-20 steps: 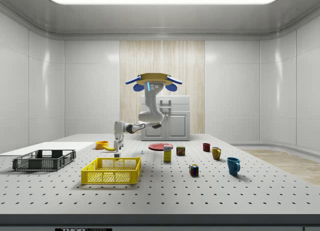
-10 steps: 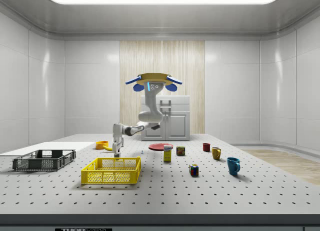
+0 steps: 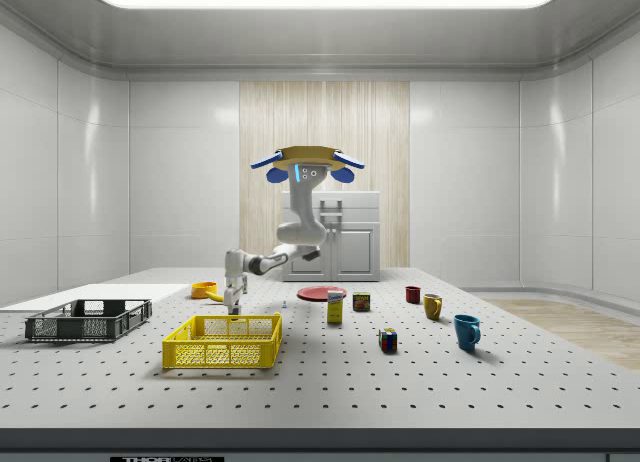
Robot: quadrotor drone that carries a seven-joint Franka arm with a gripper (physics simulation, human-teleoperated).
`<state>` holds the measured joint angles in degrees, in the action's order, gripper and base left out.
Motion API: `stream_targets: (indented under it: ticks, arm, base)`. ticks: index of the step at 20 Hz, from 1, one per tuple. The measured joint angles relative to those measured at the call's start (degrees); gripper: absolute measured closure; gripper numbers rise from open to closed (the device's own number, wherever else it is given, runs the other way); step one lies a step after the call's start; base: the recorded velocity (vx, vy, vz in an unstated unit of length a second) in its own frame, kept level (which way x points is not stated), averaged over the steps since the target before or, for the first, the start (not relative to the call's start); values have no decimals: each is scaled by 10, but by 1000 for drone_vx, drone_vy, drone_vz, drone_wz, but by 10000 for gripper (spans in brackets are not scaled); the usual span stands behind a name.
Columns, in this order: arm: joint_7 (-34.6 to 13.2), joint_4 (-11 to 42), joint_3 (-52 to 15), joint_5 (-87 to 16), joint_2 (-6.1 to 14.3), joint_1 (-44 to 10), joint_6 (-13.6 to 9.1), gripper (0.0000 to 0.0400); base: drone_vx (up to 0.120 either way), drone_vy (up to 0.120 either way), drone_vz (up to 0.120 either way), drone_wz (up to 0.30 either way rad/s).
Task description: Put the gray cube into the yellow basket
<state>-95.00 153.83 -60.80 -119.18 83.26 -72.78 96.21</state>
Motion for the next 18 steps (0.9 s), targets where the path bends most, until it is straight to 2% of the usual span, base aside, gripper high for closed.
stream_targets:
  ticks: [3,4,7,10,18]
  arm:
    - [2,1,3,-3,0,4,0,0]
    - [2,1,3,-3,0,4,0,12]
    - [4,2,5,-5,-1,6,0,85]
    - [4,2,5,-6,-2,8,-1,119]
    - [6,9,-4,1,-4,13,-10,146]
  base:
    - [0,0,0,0]
    - [0,0,0,0]
    - [0,0,0,0]
    - [0,0,0,0]
    - [0,0,0,0]
